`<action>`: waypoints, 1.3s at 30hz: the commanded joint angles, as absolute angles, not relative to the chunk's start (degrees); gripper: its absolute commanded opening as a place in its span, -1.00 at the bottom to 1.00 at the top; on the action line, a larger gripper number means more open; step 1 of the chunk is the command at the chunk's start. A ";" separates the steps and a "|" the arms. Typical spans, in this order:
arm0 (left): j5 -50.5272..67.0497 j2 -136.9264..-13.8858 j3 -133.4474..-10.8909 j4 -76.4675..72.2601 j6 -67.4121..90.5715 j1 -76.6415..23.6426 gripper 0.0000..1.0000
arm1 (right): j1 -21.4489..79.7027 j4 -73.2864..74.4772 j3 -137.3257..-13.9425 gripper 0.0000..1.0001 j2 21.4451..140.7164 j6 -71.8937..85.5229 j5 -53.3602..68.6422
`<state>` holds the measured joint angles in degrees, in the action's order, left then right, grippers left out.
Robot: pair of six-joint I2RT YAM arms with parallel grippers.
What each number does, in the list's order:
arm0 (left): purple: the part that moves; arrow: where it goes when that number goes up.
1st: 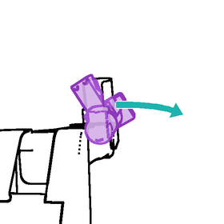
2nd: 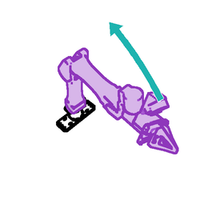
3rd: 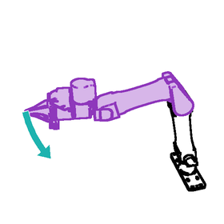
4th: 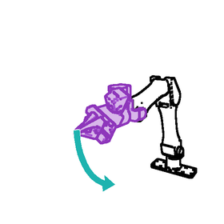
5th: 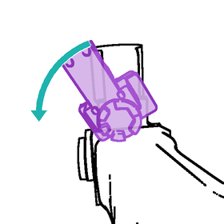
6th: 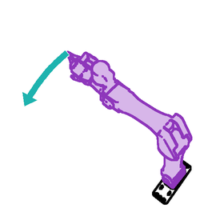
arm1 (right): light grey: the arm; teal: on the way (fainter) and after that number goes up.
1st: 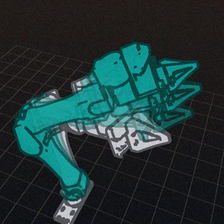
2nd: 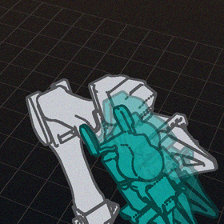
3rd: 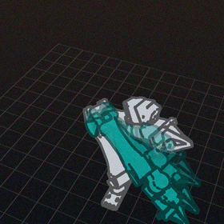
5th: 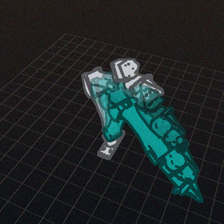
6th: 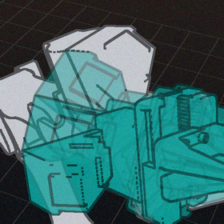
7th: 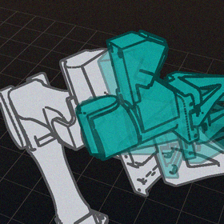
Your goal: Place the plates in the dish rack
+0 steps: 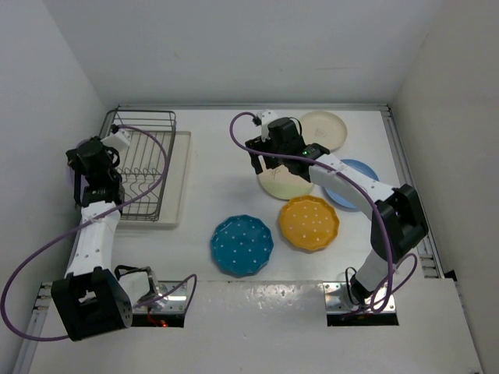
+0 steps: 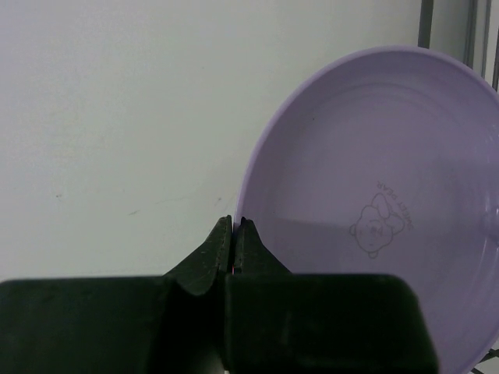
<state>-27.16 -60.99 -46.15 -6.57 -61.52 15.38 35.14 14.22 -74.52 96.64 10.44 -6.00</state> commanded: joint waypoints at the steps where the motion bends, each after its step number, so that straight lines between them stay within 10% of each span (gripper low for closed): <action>1: -27.51 -60.21 -45.71 -12.48 -63.54 15.56 -1.00 | 35.51 12.83 -75.41 0.63 95.45 9.93 -6.94; 15: -22.33 -62.31 -44.20 -1.77 -52.31 15.56 -0.96 | 35.24 13.53 -74.09 0.81 93.52 10.46 -9.75; 31: -21.71 -67.41 -61.86 18.26 -42.72 15.03 0.75 | 9.25 25.22 -80.24 1.00 96.94 31.18 -8.19; 39: -15.91 -69.70 -75.83 28.65 -36.57 14.50 0.99 | -1.56 25.75 -90.34 0.89 111.42 36.82 -11.07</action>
